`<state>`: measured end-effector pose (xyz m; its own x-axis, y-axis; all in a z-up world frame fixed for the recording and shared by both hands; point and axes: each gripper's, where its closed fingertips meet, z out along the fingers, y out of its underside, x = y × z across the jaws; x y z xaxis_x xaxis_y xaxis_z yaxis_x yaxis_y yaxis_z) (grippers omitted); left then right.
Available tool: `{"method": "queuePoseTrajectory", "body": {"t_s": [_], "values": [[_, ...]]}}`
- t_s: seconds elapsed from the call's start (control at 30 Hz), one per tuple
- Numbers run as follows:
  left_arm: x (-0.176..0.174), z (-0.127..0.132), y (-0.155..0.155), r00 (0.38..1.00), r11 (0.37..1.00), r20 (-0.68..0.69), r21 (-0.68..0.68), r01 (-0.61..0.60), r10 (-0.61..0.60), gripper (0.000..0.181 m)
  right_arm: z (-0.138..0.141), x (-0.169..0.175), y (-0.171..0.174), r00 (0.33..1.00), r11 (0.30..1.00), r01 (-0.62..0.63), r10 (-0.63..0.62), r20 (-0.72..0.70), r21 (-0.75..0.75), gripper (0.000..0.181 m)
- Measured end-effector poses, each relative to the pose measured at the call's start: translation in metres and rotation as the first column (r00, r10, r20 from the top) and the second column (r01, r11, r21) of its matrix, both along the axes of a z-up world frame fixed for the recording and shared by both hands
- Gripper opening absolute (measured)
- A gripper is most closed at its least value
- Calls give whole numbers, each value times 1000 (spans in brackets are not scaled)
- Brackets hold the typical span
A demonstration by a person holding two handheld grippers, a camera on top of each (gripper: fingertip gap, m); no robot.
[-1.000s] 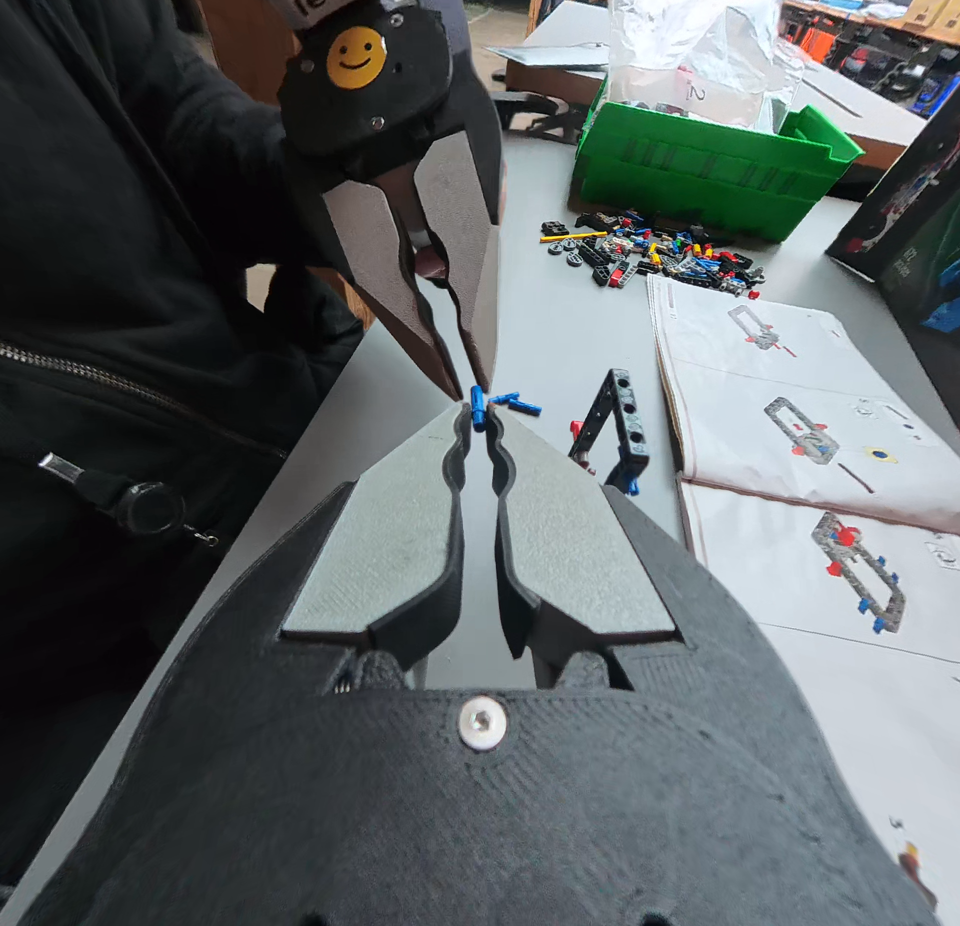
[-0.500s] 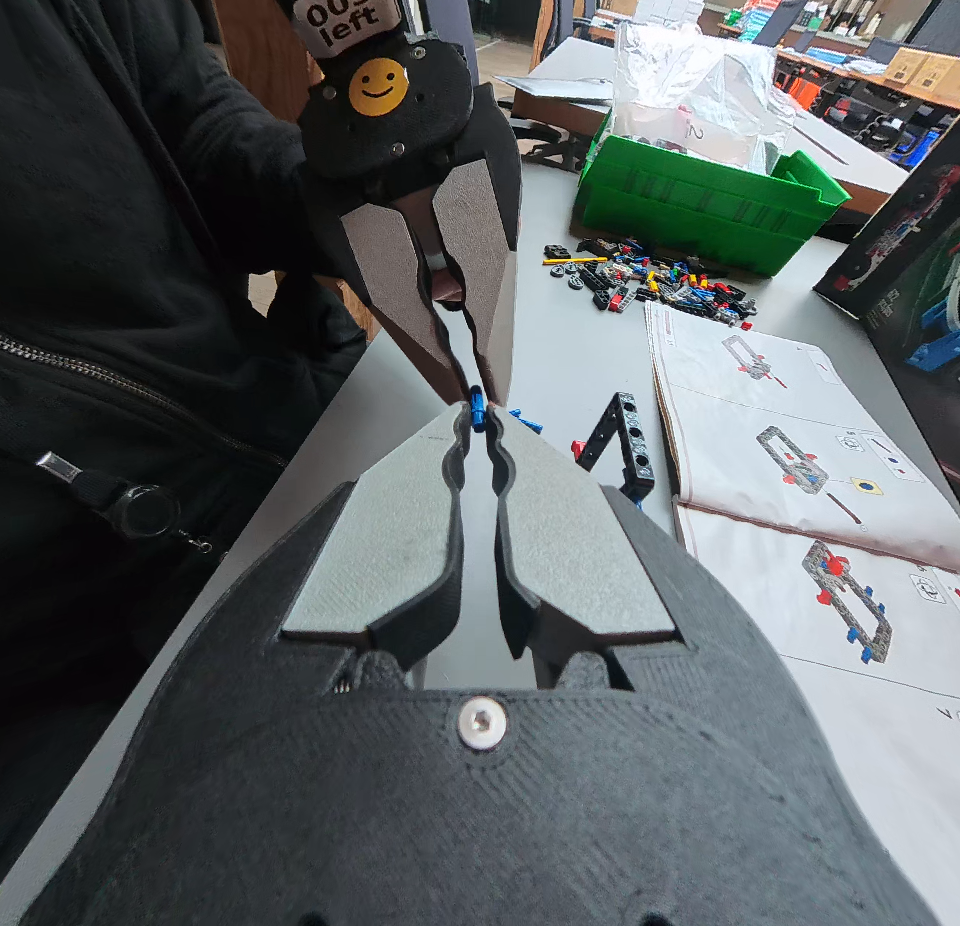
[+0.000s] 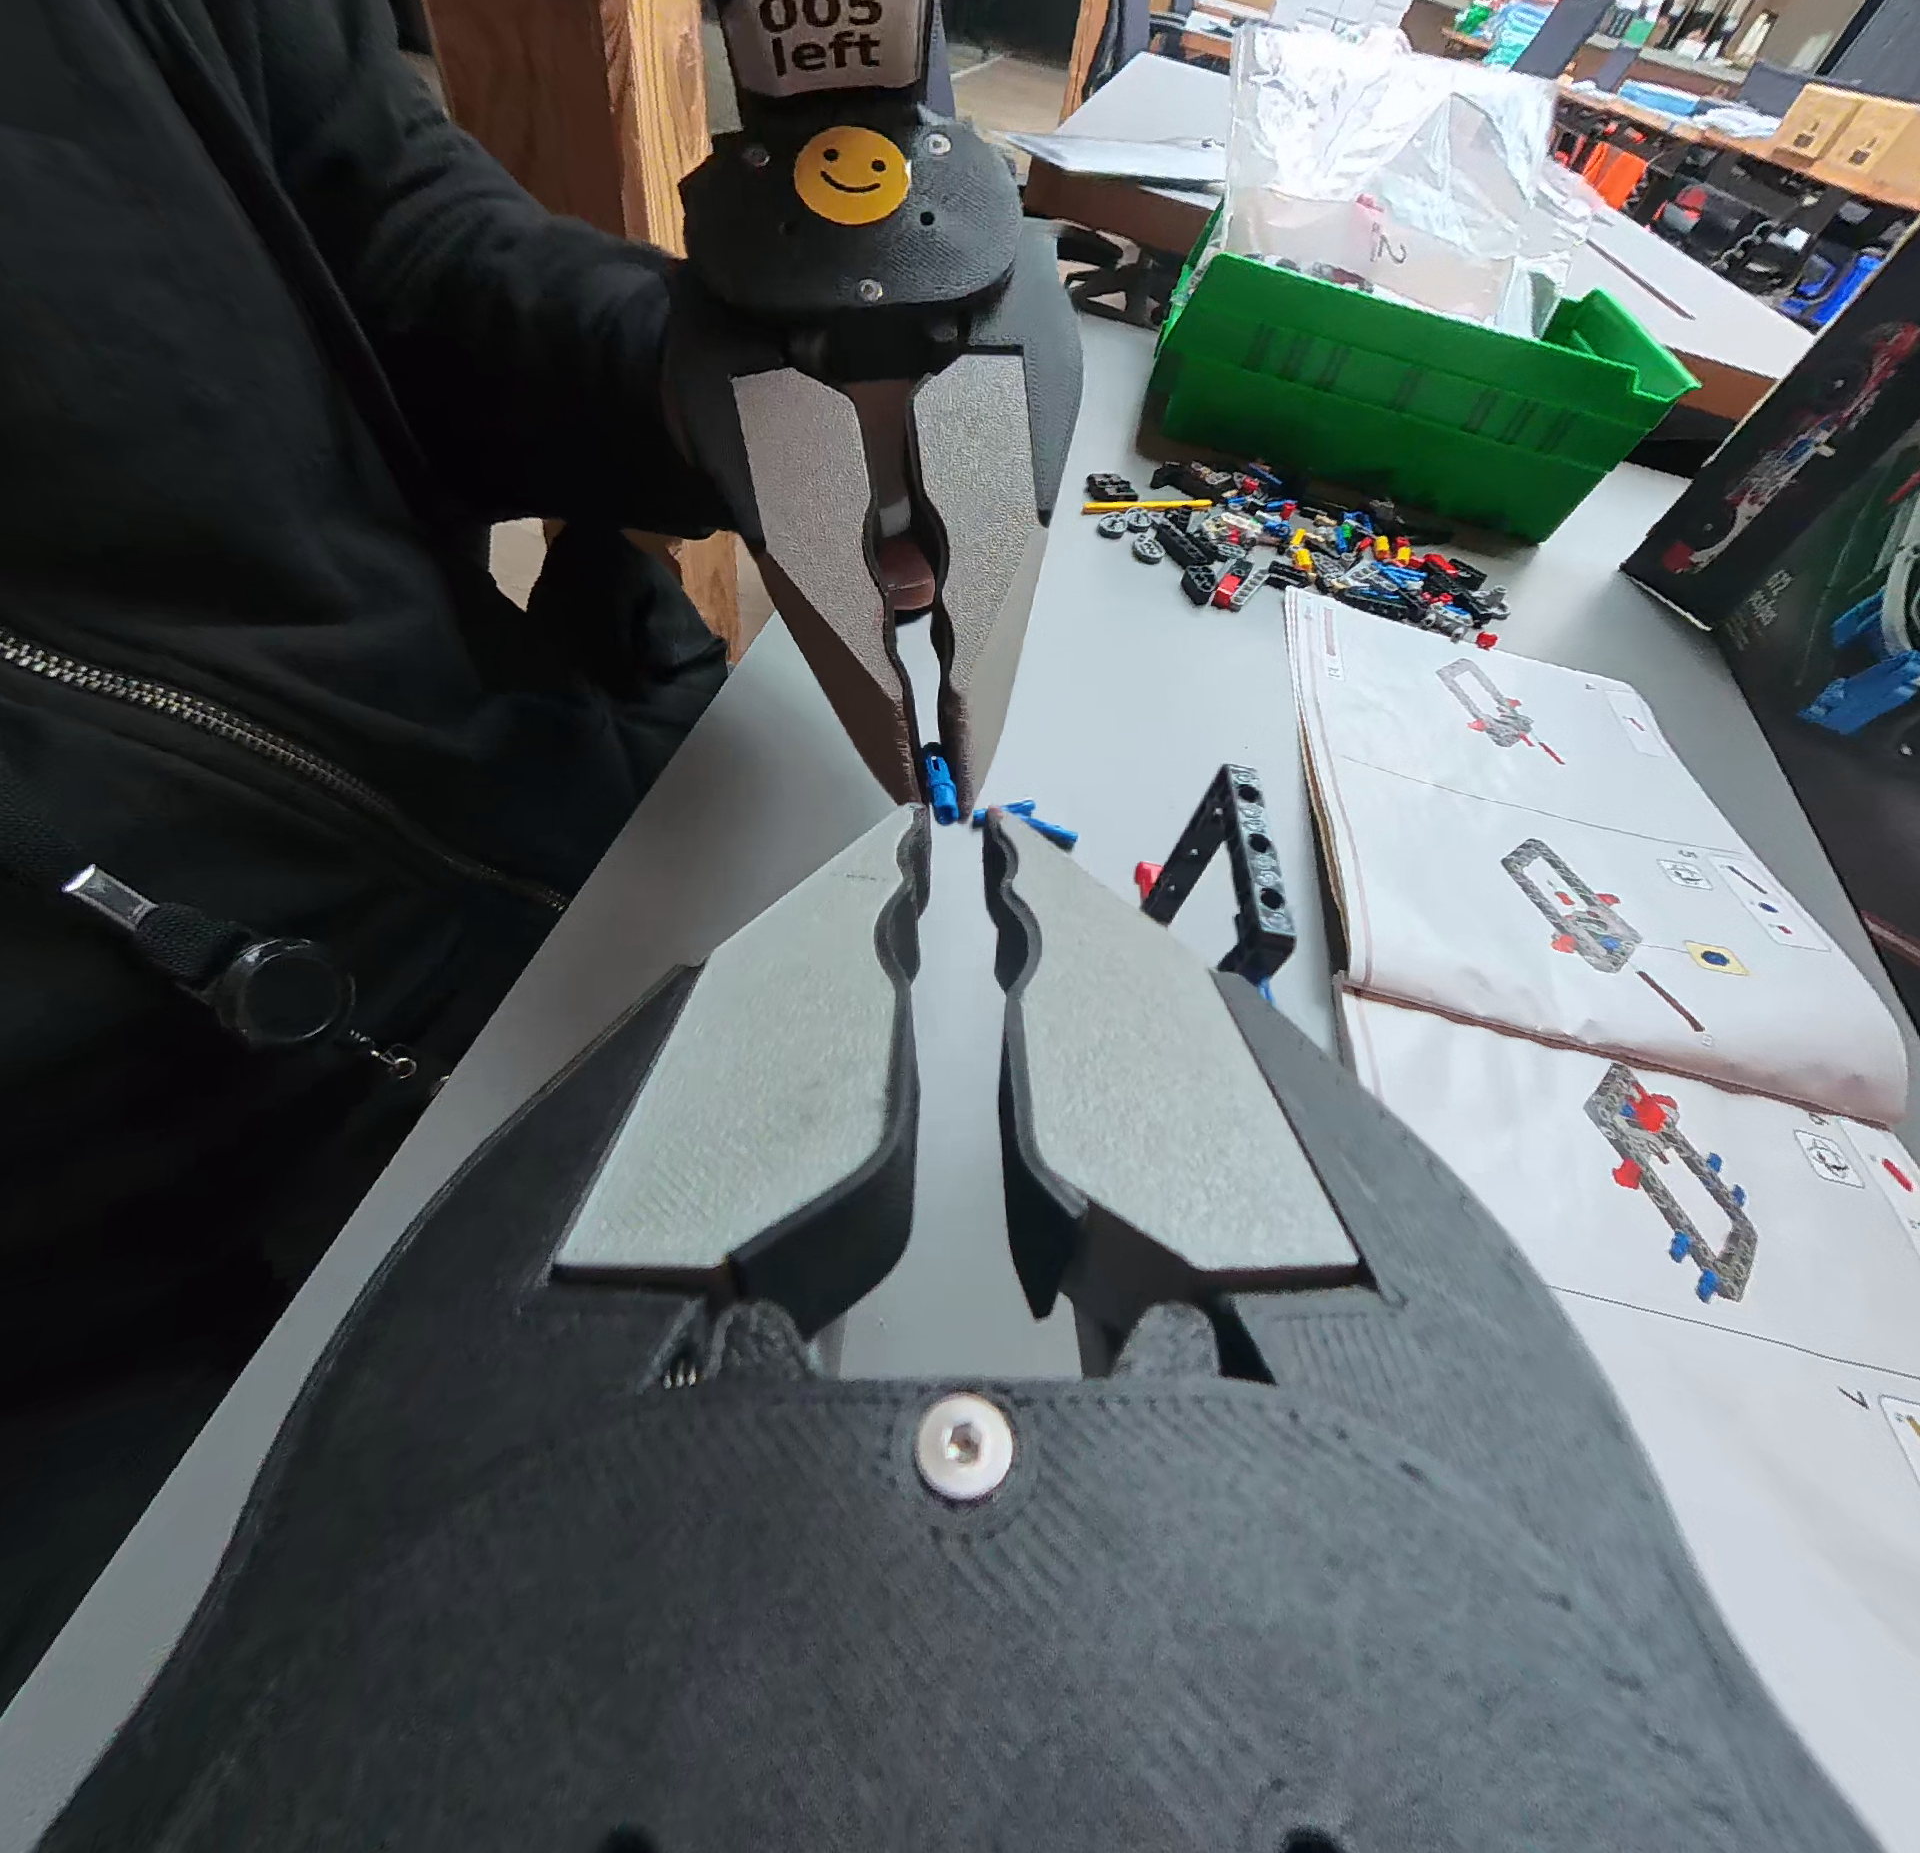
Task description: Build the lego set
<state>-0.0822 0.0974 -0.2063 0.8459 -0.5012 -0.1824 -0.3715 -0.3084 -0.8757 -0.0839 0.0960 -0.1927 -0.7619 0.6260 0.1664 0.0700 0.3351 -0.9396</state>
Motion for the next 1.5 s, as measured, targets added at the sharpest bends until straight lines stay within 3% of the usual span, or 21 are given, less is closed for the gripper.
{"method": "queuePoseTrajectory", "body": {"t_s": [0.53, 0.73, 0.97, 1.13, 1.33, 1.5], "values": [[3, -11, 3, 1000, 999, 27, -34, 5, -4, 2, -14, 0, -4, 999, 998, -13, 11, 35, 68, 2], [-2, -14, 3, 1000, 1000, 14, -20, 2, -2, 2, -15, -3, 0, 998, 1000, -3, 1, 64, 30, 2], [-1, -12, 3, 990, 998, 140, -63, 15, -6, 2, -19, -5, -1, 998, 999, 3, -5, 64, 36, 2], [-8, -17, 5, 997, 999, 69, -50, -14, 17, 8, -24, -8, 4, 984, 999, 20, -12, 176, -44, 1], [-20, -17, 7, 994, 997, -79, 15, -79, 80, 8, -24, -12, 14, 931, 966, 64, 33, 362, -252, 1], [-16, -10, 8, 992, 996, -97, 38, -79, 83, 7, -21, -10, 12, 931, 962, 51, 52, 361, -270, 1]]}}
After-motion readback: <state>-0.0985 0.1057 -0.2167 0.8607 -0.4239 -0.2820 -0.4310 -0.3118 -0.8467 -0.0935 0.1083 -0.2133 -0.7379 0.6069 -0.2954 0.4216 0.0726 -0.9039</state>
